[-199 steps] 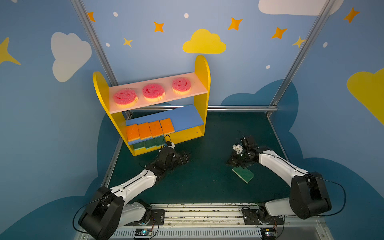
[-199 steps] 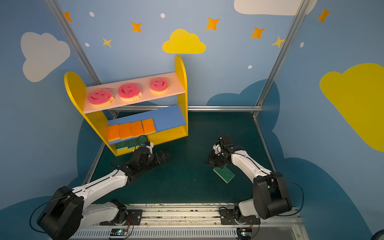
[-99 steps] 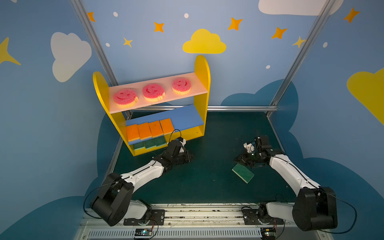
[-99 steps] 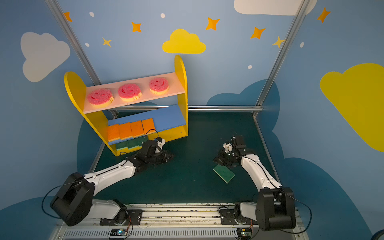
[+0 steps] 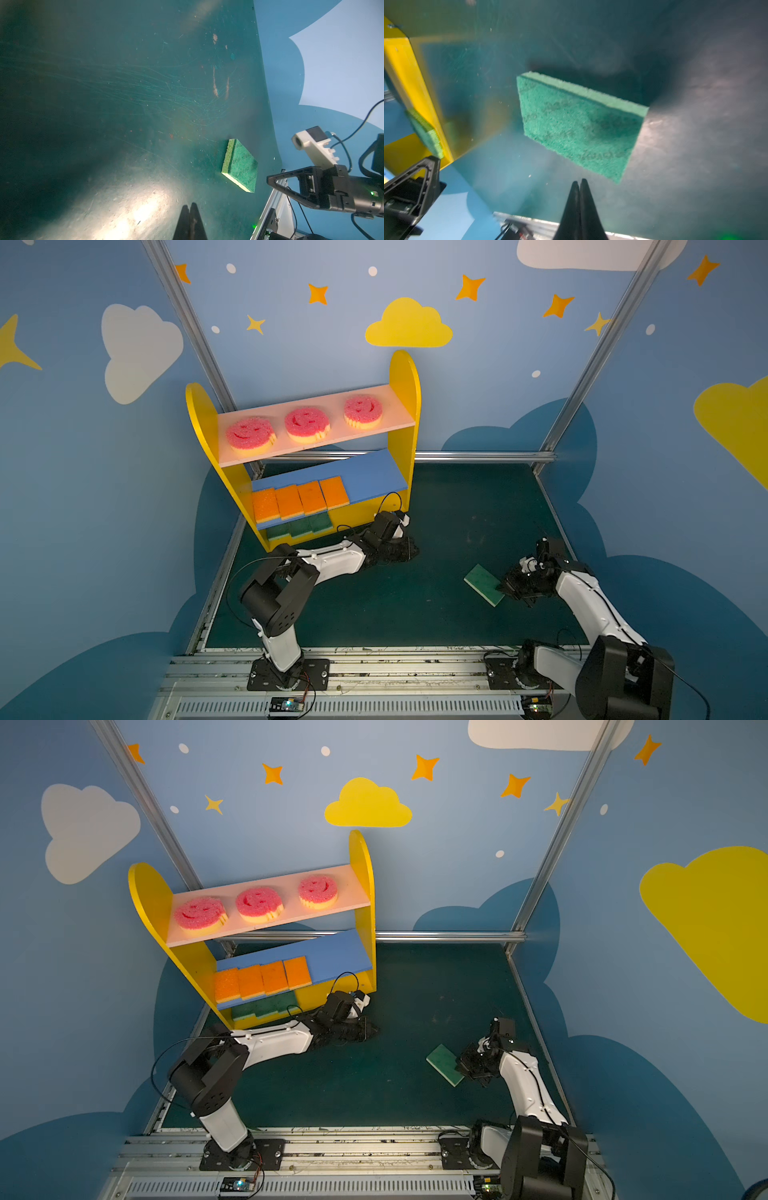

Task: Place and organize the cleaning sponges onto the shelf

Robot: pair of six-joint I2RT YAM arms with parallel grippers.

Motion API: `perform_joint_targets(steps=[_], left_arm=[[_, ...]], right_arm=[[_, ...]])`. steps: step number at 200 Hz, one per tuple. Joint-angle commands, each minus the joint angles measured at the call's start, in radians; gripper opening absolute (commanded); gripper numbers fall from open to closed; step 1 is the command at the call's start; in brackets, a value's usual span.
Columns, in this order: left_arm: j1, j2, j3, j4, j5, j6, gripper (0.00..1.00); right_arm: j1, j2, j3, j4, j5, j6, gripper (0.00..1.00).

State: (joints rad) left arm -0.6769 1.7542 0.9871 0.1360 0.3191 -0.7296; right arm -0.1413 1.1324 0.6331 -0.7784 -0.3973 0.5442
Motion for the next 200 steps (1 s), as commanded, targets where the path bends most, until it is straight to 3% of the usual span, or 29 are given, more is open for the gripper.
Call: perform_joint_targets(steps=[1, 65, 116, 151, 172, 200], left_arm=[[-0.001, -0.002, 0.007, 0.02, 0.007, 0.007, 0.03], [0.014, -0.113, -0.07, -0.003, -0.016, 0.028, 0.03], [0.063, -0.231, -0.168, -0.015, -0.021, 0.026, 0.03], [0.122, -0.277, -0.214, -0.036, -0.002, 0.032, 0.03], [0.143, -0.287, -0.224, -0.052, -0.007, 0.047, 0.03], [0.148, -0.277, -0.204, -0.068, -0.015, 0.068, 0.03]], right_arm=[[0.008, 0.033, -0.002, 0.031, 0.068, -0.01, 0.0], [0.184, 0.289, 0.067, 0.178, 0.055, 0.086, 0.0], [0.54, 0.427, 0.159, 0.32, 0.016, 0.232, 0.0], [0.752, 0.546, 0.297, 0.332, -0.003, 0.236, 0.0], [0.795, 0.555, 0.348, 0.315, -0.047, 0.21, 0.0], [0.793, 0.447, 0.347, 0.278, -0.041, 0.151, 0.0]])
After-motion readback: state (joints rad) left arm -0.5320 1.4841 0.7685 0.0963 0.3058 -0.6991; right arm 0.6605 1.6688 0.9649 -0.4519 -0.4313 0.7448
